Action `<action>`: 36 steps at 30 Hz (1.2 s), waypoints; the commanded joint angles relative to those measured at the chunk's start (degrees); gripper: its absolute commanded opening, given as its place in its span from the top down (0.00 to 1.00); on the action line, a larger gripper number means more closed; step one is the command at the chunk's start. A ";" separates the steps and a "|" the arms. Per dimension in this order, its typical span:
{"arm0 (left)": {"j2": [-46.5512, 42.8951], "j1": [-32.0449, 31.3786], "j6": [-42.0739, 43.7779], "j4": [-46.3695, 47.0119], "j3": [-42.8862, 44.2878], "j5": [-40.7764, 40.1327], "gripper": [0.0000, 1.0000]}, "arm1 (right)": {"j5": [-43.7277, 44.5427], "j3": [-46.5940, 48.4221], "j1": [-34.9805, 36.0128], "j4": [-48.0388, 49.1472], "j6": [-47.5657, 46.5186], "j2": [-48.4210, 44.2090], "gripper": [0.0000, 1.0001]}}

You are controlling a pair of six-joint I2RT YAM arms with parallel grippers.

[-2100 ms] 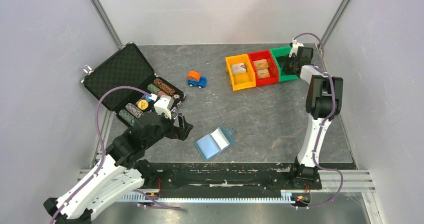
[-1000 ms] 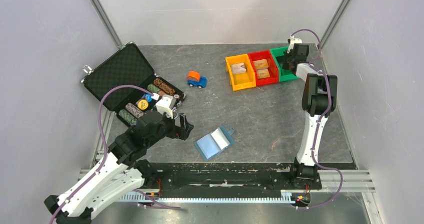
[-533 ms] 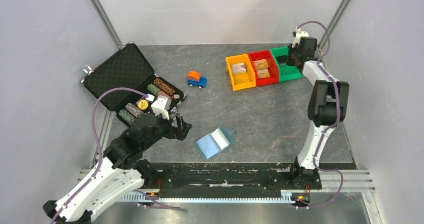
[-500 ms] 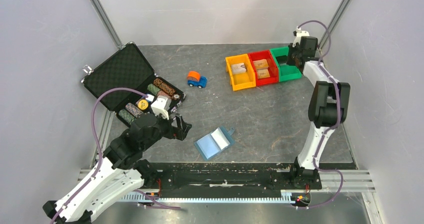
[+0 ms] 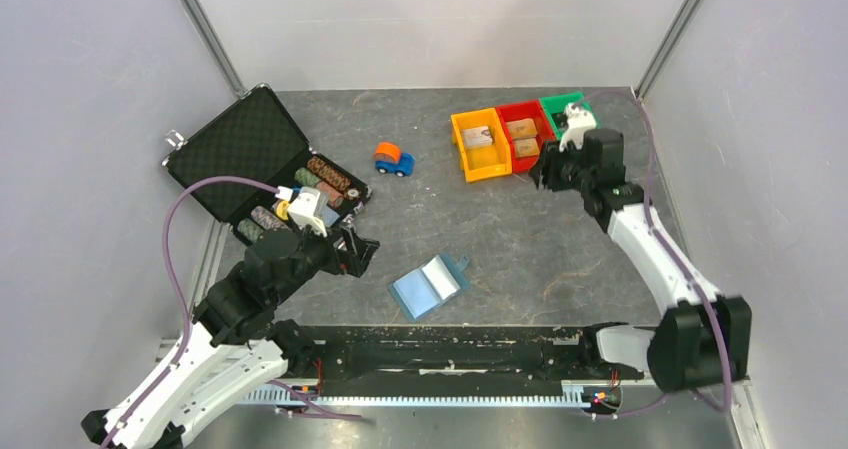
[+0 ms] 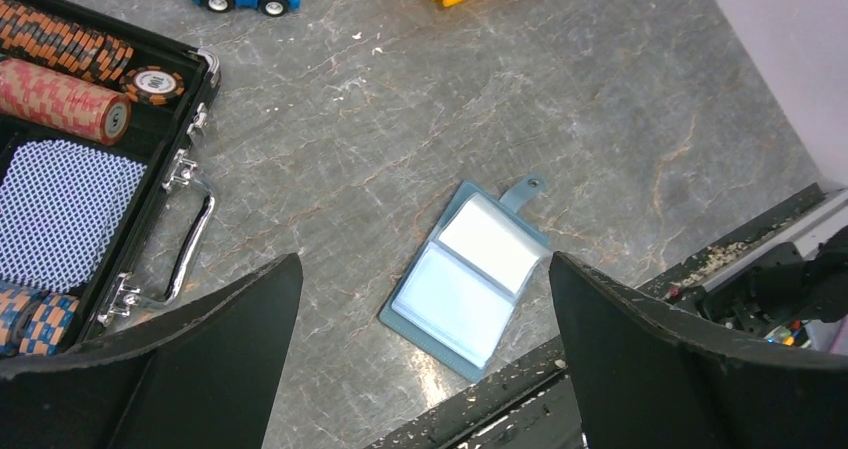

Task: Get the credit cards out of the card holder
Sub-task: Reset both arms

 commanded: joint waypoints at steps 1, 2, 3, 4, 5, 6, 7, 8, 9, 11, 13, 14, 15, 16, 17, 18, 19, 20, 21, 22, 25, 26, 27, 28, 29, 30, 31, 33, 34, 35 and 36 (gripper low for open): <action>-1.53 -0.10 -3.26 0.86 3.34 1.69 0.00 | -4.72 -8.62 2.59 -0.67 2.12 -12.06 0.48; -1.88 -0.06 -3.42 1.00 3.50 2.20 0.00 | -6.30 -10.10 2.91 -1.16 2.79 -14.92 0.45; -2.25 -0.06 -3.36 1.23 3.87 2.83 0.00 | -8.28 -11.04 3.26 -2.12 3.48 -17.62 0.42; -2.54 -0.06 -3.50 1.36 4.20 3.29 0.00 | -10.10 -12.06 3.42 -2.52 4.43 -20.52 0.36; -2.87 -0.10 -3.54 1.53 4.60 3.85 0.00 | -11.11 -13.04 3.42 -2.74 5.33 -22.97 0.24; -2.97 -0.06 -3.80 1.66 5.10 4.42 0.00 | -11.49 -13.81 3.45 -3.35 5.99 -25.47 0.04; -3.24 -0.06 -4.10 1.79 5.55 5.09 0.00 | -11.27 -14.50 3.42 -4.05 6.11 -28.06 0.02; -3.64 -0.06 -4.52 1.87 5.93 5.97 0.00 | -11.38 -15.33 3.47 -4.37 6.22 -30.69 0.02; -4.03 -0.06 -4.87 1.96 6.28 6.67 0.00 | -11.93 -15.97 3.42 -4.70 6.16 -32.94 0.02; -5.40 -0.06 -5.81 2.30 6.39 7.64 0.00 | -11.79 -16.63 3.43 -5.42 7.66 -36.71 0.02; -7.21 -0.06 -6.54 2.59 5.88 8.08 0.00 | -10.95 -17.60 3.43 -5.61 10.14 -40.10 0.02; -8.21 -0.06 -6.85 2.60 5.44 8.27 0.00 | -10.54 -17.91 3.43 -5.84 11.00 -41.76 0.02; -9.04 -0.07 -7.00 2.52 4.99 8.34 0.00 | -9.80 -18.07 3.44 -6.11 11.41 -43.12 0.02; -10.04 -0.06 -7.11 2.36 4.59 8.38 0.00 | -8.75 -18.30 3.44 -6.26 11.97 -44.57 0.02; -10.95 -0.06 -7.29 2.10 4.02 8.36 0.00 | -6.84 -18.60 3.43 -6.36 12.79 -46.40 0.02; -11.82 -0.06 -7.42 1.87 3.66 8.36 0.00 | -5.74 -18.83 3.38 -6.41 13.13 -47.45 0.02; -12.45 -0.06 -7.59 1.58 3.22 8.36 0.00 | -4.50 -18.98 3.38 -6.51 13.36 -48.63 0.02; -13.19 -0.06 -7.83 1.33 2.90 8.38 0.00 | -3.16 -18.98 3.43 -6.89 13.71 -49.38 0.02; -13.85 -0.06 -7.98 1.04 2.55 8.36 0.00 | -2.07 -18.85 3.43 -7.42 14.08 -49.96 0.02; -14.25 -0.06 -8.10 0.73 2.26 8.44 0.00 | -1.07 -18.60 3.43 -7.90 14.52 -50.34 0.02; -15.06 -0.06 -8.13 0.16 1.89 8.53 0.00 | 0.55 -17.72 3.43 -9.20 15.33 -50.99 0.02; -15.21 -0.06 -7.97 0.05 1.80 8.53 0.00 | 0.95 -17.43 3.43 -9.41 15.54 -51.06 0.02; -15.33 -0.06 -7.88 0.05 1.79 8.38 0.00 | 1.20 -17.25 3.45 -9.56 15.63 -51.04 0.02; -15.34 -0.06 -7.84 0.05 1.69 8.36 0.00 | 1.09 -17.01 3.43 -9.62 15.71 -51.17 0.02; -15.35 -0.06 -7.81 0.05 1.69 8.27 0.00 | 0.88 -16.81 3.43 -9.59 15.85 -51.18 0.02; -15.28 -0.06 -7.70 0.05 1.70 8.31 0.00 | 0.88 -16.64 3.43 -9.54 15.84 -51.26 0.02; -15.32 -0.06 -7.71 0.05 1.60 8.34 0.00 | 0.95 -16.61 3.43 -9.38 15.89 -51.31 0.02; -15.42 -0.06 -7.65 0.07 1.47 8.36 0.00 | 1.48 -16.78 3.42 -9.12 15.99 -51.34 0.02; -15.42 -0.06 -7.57 0.05 1.43 8.37 0.00 | 1.33 -16.79 3.43 -9.14 16.11 -51.21 0.02; -15.42 -0.06 -7.59 0.08 1.35 8.36 0.00 | 1.02 -16.76 3.43 -9.11 16.22 -51.07 0.02; -15.42 -0.06 -7.64 0.06 1.28 8.36 0.00 | 0.54 -16.83 3.40 -9.17 16.38 -50.98 0.02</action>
